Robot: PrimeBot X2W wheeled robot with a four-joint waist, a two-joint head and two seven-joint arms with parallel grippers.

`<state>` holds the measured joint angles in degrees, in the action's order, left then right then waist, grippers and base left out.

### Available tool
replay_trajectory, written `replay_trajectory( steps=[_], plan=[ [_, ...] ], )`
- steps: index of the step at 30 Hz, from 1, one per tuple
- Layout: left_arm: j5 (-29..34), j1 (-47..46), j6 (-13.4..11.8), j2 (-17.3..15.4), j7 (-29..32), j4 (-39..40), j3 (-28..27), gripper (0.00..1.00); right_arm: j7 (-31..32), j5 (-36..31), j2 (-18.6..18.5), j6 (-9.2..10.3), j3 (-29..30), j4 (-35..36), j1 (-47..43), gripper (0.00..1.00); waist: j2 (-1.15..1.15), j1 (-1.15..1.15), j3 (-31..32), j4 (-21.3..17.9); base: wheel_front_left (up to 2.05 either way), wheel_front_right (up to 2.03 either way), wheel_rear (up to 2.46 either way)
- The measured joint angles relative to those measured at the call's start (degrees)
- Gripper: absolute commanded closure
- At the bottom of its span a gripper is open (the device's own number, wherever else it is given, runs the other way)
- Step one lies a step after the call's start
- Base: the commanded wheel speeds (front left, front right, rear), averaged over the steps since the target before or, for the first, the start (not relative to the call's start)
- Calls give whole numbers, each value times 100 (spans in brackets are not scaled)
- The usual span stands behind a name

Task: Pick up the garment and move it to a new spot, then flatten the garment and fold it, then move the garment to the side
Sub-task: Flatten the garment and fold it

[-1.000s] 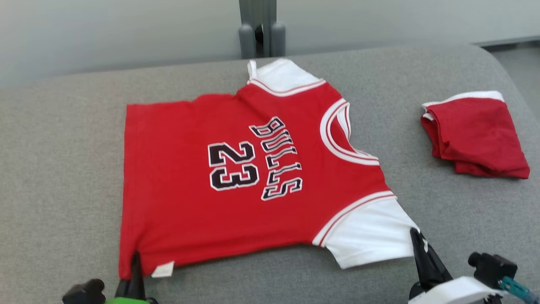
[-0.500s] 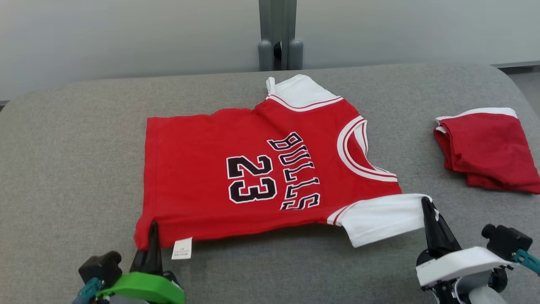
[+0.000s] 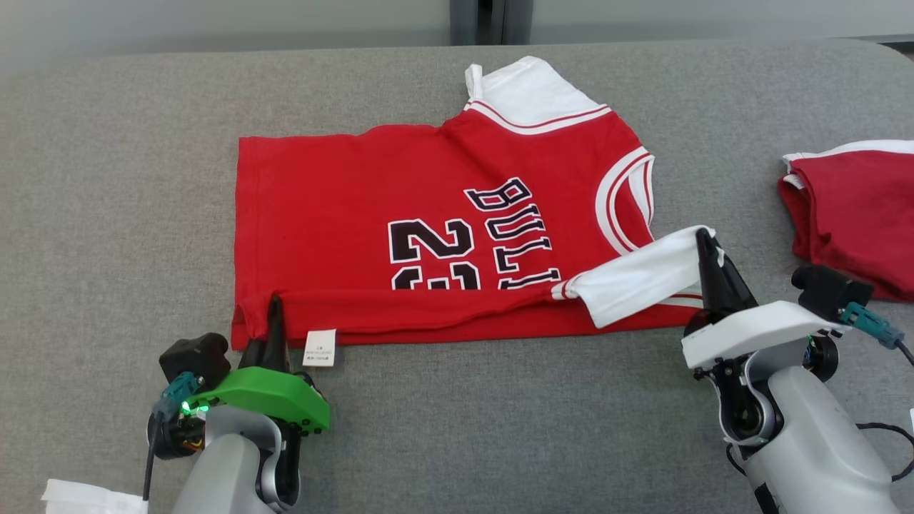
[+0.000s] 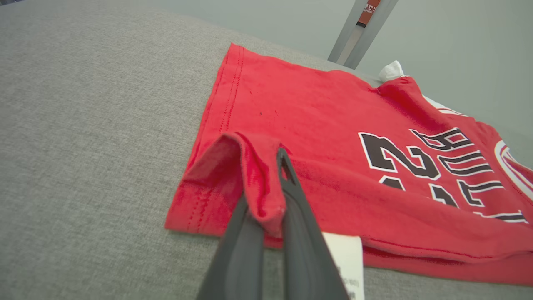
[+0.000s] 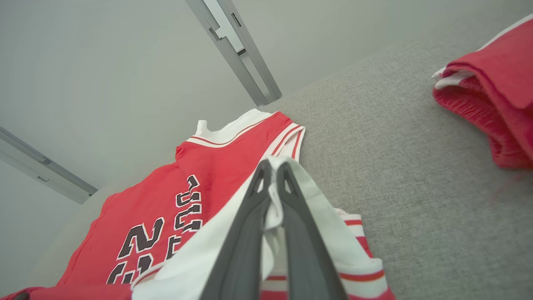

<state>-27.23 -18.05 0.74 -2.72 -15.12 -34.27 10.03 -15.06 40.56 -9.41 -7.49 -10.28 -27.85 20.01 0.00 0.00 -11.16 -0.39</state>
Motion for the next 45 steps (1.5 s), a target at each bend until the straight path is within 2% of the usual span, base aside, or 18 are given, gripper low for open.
replay_trajectory(
  steps=[9, 14, 15, 16, 17, 21, 26, 36, 40, 45],
  plan=[
    [-64, -490, -80, 1, 0, -343, -3, 100, 1, -162, 112, 0, 188, -525, 636, 100, 0, 0, -329, 6, 0, 0, 0],
    [-20, -675, -208, 7, 0, -547, 23, 100, 1, -378, 148, 0, 176, -745, 855, 100, 0, 0, -415, 5, 0, 0, 0],
    [-20, -694, -250, 4, 0, -534, -9, 87, 1, -425, 158, 0, 193, -781, 889, 94, 0, 0, -430, 8, 0, 0, 0],
    [-26, -708, -269, 3, 0, -505, -41, 0, 1, -437, 180, 0, 243, -793, 910, 16, 0, 0, -444, 11, 0, 0, 0],
    [-43, -714, -293, 3, 0, -457, -83, 0, 1, -458, 214, 0, 311, -775, 935, 0, 0, 0, -461, 13, 0, 0, 0],
    [-56, -610, -401, -14, -2, -62, -324, 0, 1, -821, 285, 0, 758, -346, 946, 0, 0, 0, -513, 22, 0, 0, 0],
    [-137, -121, -477, -7, -1, 318, -463, 0, 0, -973, 464, 1, 1327, 96, 475, 0, 0, 0, -493, 13, 0, 0, 0],
    [-119, 171, -249, 0, 0, 165, -472, 0, 1, -1281, 508, 0, 1269, 191, -314, 0, 0, 0, -496, -32, 0, 0, 0],
    [-91, 87, -249, -4, -8, -92, -480, 0, 0, -1658, 446, 0, 1173, 144, -341, 0, 0, 0, -547, -61, 0, 0, 0],
    [1, -154, -93, -24, -26, -485, -378, 0, 0, -2161, 442, -1, 1082, -10, -321, 0, 0, 0, -631, -87, 0, 0, 0]
  ],
)
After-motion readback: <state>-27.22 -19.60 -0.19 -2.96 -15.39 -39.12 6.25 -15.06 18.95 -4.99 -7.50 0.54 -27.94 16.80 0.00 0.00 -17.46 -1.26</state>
